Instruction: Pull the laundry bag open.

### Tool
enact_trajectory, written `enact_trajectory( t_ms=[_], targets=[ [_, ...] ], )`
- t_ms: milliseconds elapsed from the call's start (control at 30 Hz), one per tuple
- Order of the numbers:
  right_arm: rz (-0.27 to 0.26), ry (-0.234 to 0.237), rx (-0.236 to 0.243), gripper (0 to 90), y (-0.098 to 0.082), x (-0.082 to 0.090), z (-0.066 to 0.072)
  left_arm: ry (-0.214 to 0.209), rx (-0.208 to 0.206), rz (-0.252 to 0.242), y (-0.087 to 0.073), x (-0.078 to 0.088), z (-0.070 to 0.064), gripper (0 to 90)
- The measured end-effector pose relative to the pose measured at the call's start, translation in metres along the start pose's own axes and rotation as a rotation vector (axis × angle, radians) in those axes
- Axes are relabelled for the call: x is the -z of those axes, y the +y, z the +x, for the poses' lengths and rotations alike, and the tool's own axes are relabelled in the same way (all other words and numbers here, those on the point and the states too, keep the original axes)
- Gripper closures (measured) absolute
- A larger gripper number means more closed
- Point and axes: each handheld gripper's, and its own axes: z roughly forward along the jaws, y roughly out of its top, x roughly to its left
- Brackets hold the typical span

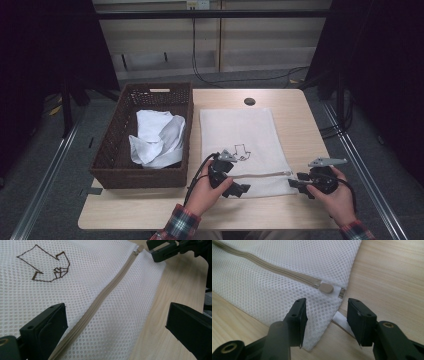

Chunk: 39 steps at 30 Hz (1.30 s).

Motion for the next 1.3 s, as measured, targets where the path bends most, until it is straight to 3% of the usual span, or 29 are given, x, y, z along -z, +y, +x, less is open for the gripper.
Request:
enact_trajectory(
  t_ms=[300, 467, 567, 700, 867, 1200, 1300],
  targets=[
    [0.028, -0.011, 0.010, 57.7, 0.000, -0.006, 0.004, -0.009, -0.005, -0.003, 0.005, -0.004, -0.003, 2.8],
    [0.054, -0.076, 0.031, 63.5, 0.002, -0.007, 0.012, -0.009, -0.004, 0.004, 0.007, -0.005, -0.004, 2.8],
    [0.062, -0.094, 0.046, 71.6, 0.002, -0.007, 0.016, -0.014, 0.000, -0.003, 0.008, -0.005, -0.003, 2.8],
    [0.052, -0.090, 0.045, 78.9, 0.002, -0.007, 0.016, -0.015, -0.006, -0.002, 0.009, -0.006, -0.002, 2.8],
    [0.036, -0.063, 0.025, 85.0, 0.001, -0.008, 0.012, -0.018, 0.015, -0.002, 0.011, -0.007, -0.003, 2.8],
    [0.031, -0.029, -0.016, 88.3, 0.003, -0.005, 0.012, -0.036, 0.041, 0.000, 0.014, -0.013, 0.000, 2.7],
    [0.016, -0.011, -0.004, 88.5, 0.006, -0.002, 0.013, -0.045, 0.050, -0.002, 0.016, -0.014, 0.000, 2.6]
  ],
)
